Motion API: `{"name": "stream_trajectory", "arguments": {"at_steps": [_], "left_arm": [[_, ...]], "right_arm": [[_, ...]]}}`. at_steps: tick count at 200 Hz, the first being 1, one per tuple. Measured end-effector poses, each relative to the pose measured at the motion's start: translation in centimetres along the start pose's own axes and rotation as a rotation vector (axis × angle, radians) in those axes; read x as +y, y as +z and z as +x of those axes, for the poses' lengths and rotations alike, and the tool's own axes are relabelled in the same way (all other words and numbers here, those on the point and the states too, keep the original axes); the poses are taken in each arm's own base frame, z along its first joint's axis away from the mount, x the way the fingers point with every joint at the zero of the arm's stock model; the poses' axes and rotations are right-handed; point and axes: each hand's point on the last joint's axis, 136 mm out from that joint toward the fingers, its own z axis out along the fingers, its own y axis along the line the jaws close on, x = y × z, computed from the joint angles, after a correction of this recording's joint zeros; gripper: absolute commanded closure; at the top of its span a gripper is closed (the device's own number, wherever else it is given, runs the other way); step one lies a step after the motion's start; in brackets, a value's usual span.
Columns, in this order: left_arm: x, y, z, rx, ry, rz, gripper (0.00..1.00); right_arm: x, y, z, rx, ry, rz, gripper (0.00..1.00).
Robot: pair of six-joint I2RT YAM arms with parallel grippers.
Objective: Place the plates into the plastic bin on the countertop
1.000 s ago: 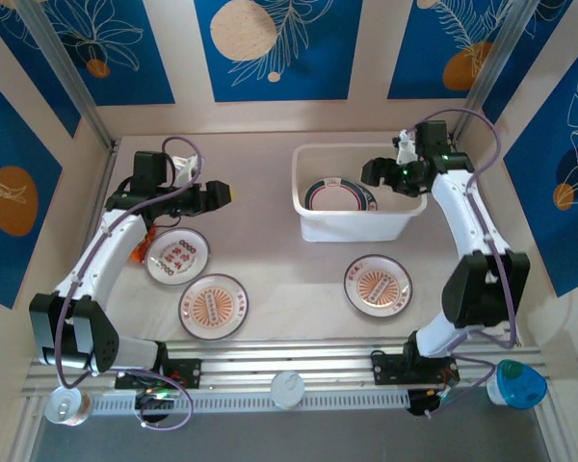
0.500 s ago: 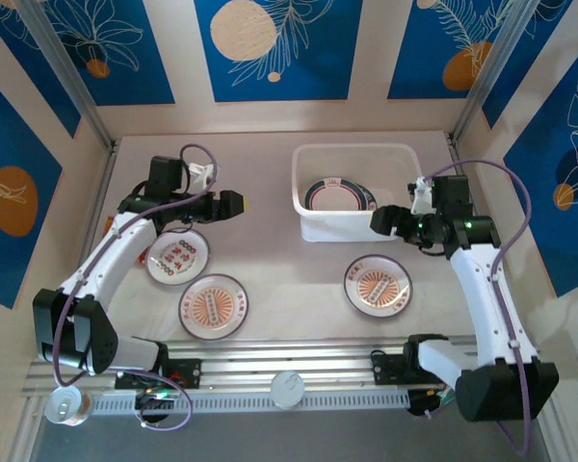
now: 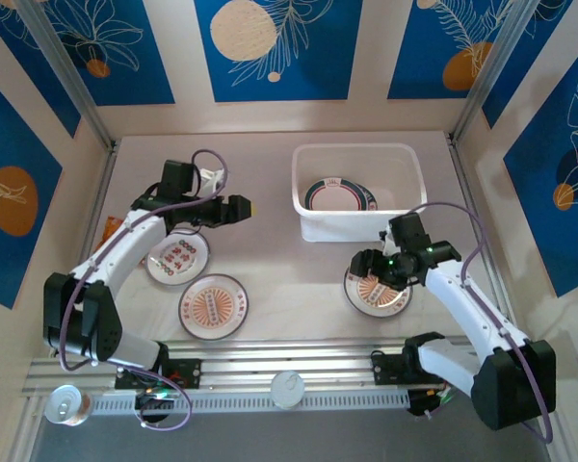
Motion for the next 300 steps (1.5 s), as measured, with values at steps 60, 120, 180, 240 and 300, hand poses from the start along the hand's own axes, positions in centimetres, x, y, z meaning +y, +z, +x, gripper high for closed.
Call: {"name": "stream_trajectory", "arguments": {"at_steps": [60,120,180,240,300], "left_arm": [[1.9,1.9,1.6,0.028,-0.085,-0.005,0.26],[3.6,3.4,2.8,0.036,-0.162,0.009,0.26],[4.5,4.6,3.4,0.043,-0.242,0.025,0.26],[4.5,5.0,3.6,0.047,-0.304,0.046,0.26],[3.9,6.9,5.4,0.114,-0.335,0.05,0.26]], "right_arm": [[-1.6,4.3,0.8,0.047,0.075,0.065,0.23],[-1.7,6.6,0.3,0.066,0.094,0.085,0.23],[1.3,8.2,-0.8,0.08,0.021,0.052,0.23],[7.0,10.6,-1.4,0.178,-0.099,-0.036,0.27],[8.5,8.7,-0.8,0.176,-0.164,-0.07,0.25]]}}
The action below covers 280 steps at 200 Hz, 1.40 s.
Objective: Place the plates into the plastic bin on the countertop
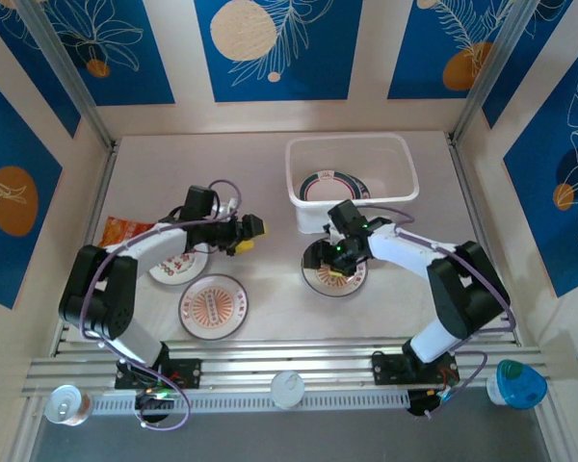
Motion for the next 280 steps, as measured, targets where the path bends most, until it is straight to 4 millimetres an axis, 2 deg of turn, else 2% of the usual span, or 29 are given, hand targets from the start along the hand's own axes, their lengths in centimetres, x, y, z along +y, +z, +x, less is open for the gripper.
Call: {"name": "stream_trajectory", "arguments": {"at_steps": [37,54,75,107,126,220,280], "left_arm": [[-0.1,1.4,1.0,0.046,-0.006,-0.007,0.26],[-0.4,1.9,1.1,0.056,-0.005,-0.006,0.26],[-1.1,2.2,1.1,0.059,0.008,-0.002,0.26],[-1.4,2.4,1.0,0.057,0.016,-0.005,0.27],[-1.3,2.4,1.0,0.054,0.014,-0.012,0.27],[-1.1,2.8,1.2,0.058,0.016,-0.022,0.27],[-1.2,2.8,1.2,0.06,0.017,-0.022,0.27]], "right_arm": [[-0.4,-4.7,-1.4,-0.129,-0.009,-0.031,0.24],[-2.0,-6.2,-1.5,-0.17,0.016,-0.024,0.25],[-4.8,-6.8,-1.0,-0.183,0.072,0.01,0.26],[-9.3,-6.9,0.6,-0.174,0.181,0.061,0.27],[-10.6,-6.8,1.2,-0.164,0.217,0.078,0.28],[-11.2,-5.8,0.7,-0.156,0.232,0.058,0.32],[-11.3,-3.5,1.3,-0.076,0.249,0.081,0.34]]}}
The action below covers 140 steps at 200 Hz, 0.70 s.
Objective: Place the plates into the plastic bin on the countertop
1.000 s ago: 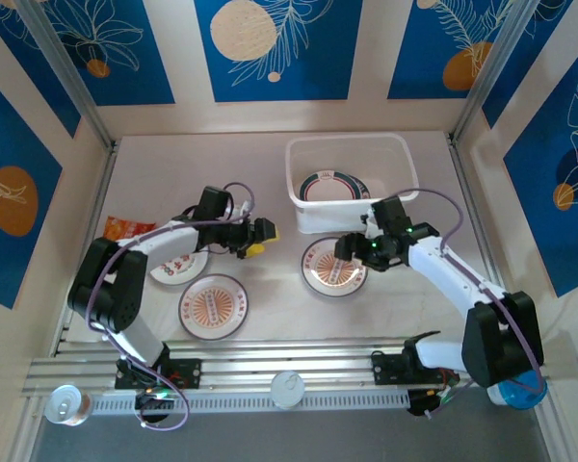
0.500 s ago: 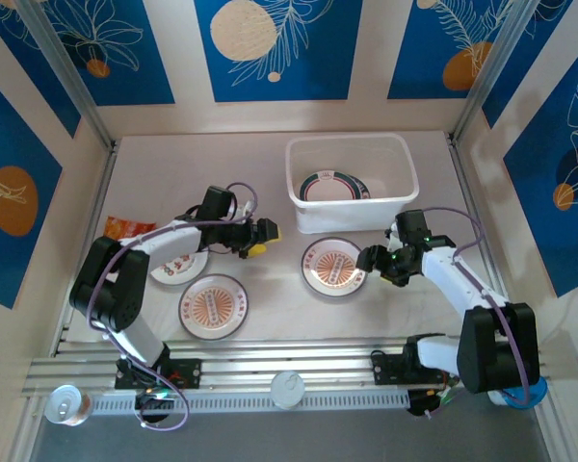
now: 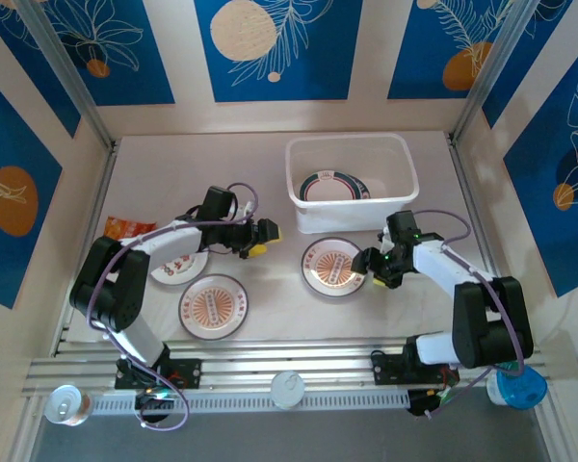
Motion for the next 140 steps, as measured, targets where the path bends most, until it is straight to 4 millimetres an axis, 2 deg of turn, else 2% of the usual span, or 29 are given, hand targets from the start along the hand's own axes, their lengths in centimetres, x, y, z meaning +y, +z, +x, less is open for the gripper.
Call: {"name": "stream_trajectory", "arguments": {"at_steps": [67,140], "left_arm": [[0.0,0.0,0.0,0.0,0.0,0.0,0.27],[0.0,0.0,0.0,0.0,0.0,0.0,0.27]], "right_arm": [[0.9,1.6,0.1,0.026,-0.003,0.013,0.41],[-0.1,1.7,0.0,0.025,0.023,0.077,0.65]]}}
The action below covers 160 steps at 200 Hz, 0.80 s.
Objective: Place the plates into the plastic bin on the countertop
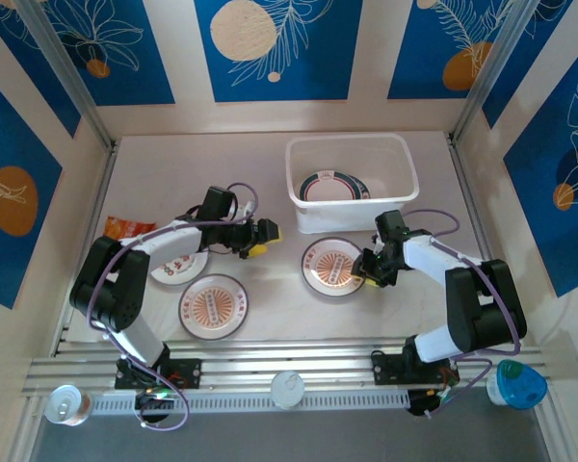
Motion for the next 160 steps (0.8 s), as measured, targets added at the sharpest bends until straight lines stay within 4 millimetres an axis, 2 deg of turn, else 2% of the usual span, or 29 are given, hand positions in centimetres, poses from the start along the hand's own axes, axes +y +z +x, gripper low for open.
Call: {"name": "stream_trajectory", "arguments": {"at_steps": [25,61,86,122,160], "left_arm": [[0.0,0.0,0.0,0.0,0.0,0.0,0.27],[0.0,0.0,0.0,0.0,0.0,0.0,0.27],[0.1,0.0,0.0,0.0,0.0,-0.002,0.27],[0.2,-0.1,0.2,-0.002,-0.002,-0.006,0.27],[0.2,-0.3,0.4,-0.008,0.0,-0.009,0.27]], "right_arm": [[-0.1,0.0,0.0,-0.006,-0.005,0.015,0.71],[1.6,0.2,-0.8,-0.045,-0.055,-0.04,0.81],[2.6,-0.3,-1.2,-0.077,-0.079,-0.072,0.84],[3.7,-2.4,-1.6,-0.148,-0.11,-0.112,0.87],[4.3,-5.5,-1.3,-0.227,-0.136,-0.144,0.9]]}}
